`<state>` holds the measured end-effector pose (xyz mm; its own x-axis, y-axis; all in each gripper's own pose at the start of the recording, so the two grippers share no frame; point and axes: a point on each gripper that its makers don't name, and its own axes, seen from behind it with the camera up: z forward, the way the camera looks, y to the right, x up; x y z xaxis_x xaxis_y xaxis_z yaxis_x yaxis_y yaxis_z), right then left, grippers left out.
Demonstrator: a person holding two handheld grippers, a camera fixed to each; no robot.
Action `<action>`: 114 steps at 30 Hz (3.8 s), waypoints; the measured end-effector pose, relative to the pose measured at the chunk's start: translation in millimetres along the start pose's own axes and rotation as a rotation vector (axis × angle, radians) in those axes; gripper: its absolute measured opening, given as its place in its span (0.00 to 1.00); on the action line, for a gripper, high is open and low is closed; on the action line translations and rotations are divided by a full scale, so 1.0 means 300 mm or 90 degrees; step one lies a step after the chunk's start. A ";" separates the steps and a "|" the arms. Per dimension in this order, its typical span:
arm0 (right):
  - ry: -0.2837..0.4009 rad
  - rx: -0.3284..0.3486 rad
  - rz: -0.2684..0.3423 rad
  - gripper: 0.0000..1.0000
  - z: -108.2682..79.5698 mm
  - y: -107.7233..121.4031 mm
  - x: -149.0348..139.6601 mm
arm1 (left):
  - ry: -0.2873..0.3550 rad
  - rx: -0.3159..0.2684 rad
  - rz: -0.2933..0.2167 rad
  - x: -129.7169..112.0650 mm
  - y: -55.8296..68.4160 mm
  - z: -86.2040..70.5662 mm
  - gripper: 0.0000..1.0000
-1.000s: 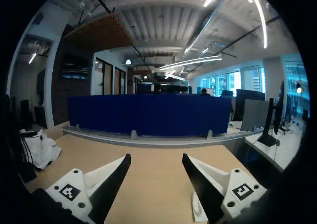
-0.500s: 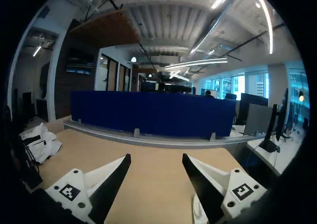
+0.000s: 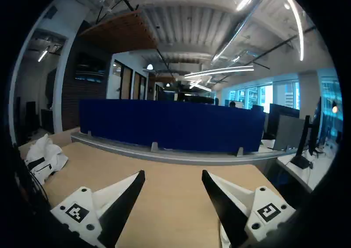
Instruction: Fold towel
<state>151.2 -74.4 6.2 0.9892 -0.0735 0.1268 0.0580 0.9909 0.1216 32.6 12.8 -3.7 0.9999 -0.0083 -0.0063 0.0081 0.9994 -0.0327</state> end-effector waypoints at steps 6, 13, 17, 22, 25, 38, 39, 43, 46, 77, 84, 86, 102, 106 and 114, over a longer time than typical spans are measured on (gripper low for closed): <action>0.003 0.006 0.021 1.00 0.003 -0.006 -0.019 | -0.002 0.001 -0.009 -0.068 -0.020 0.009 0.92; -0.008 -0.002 0.021 1.00 0.009 0.016 -0.049 | -0.003 -0.001 -0.005 -0.103 -0.020 0.014 0.92; -0.009 -0.001 0.019 1.00 0.016 0.015 -0.053 | -0.003 -0.007 -0.001 -0.108 -0.010 0.018 0.92; -0.011 0.003 0.022 1.00 0.015 0.013 -0.067 | -0.003 -0.009 0.003 -0.109 -0.005 0.015 0.92; -0.011 0.003 0.022 1.00 0.011 0.018 -0.073 | -0.003 -0.009 0.003 -0.108 -0.006 0.015 0.92; 0.029 -0.021 0.035 1.00 0.003 0.088 -0.001 | -0.004 -0.008 0.004 -0.109 -0.003 0.011 0.92; 0.030 -0.021 0.037 1.00 0.004 0.090 0.002 | -0.004 -0.008 0.005 -0.108 -0.003 0.011 0.92; 0.039 -0.022 0.046 1.00 0.002 0.102 0.012 | -0.004 -0.008 0.005 -0.107 -0.003 0.011 0.92; 0.051 -0.029 0.049 1.00 0.001 0.126 0.003 | -0.004 -0.008 0.005 -0.107 -0.002 0.011 0.92; 0.051 -0.046 0.090 0.99 0.033 0.203 -0.482 | -0.004 -0.008 0.005 -0.107 -0.001 0.009 0.93; 0.051 -0.043 0.086 1.00 0.040 0.205 -0.514 | -0.004 -0.008 0.005 -0.107 -0.001 0.009 0.93; 0.055 -0.047 0.087 1.00 0.042 0.210 -0.514 | -0.004 -0.008 0.005 -0.107 -0.001 0.009 0.93; 0.066 -0.062 0.049 1.00 0.040 0.198 -0.529 | -0.004 -0.008 0.005 -0.106 -0.001 0.010 0.93; 0.070 -0.066 0.041 1.00 0.041 0.196 -0.531 | -0.004 -0.008 0.005 -0.107 -0.001 0.011 0.93; 0.083 -0.071 0.042 1.00 0.035 0.201 -0.521 | -0.004 -0.008 0.005 -0.107 -0.001 0.011 0.93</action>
<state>-1.2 -4.4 4.0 1.0000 -0.0005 0.0011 0.0005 1.0000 0.0059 0.6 12.7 -0.2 1.0000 -0.0006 -0.0001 0.0006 0.9990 -0.0458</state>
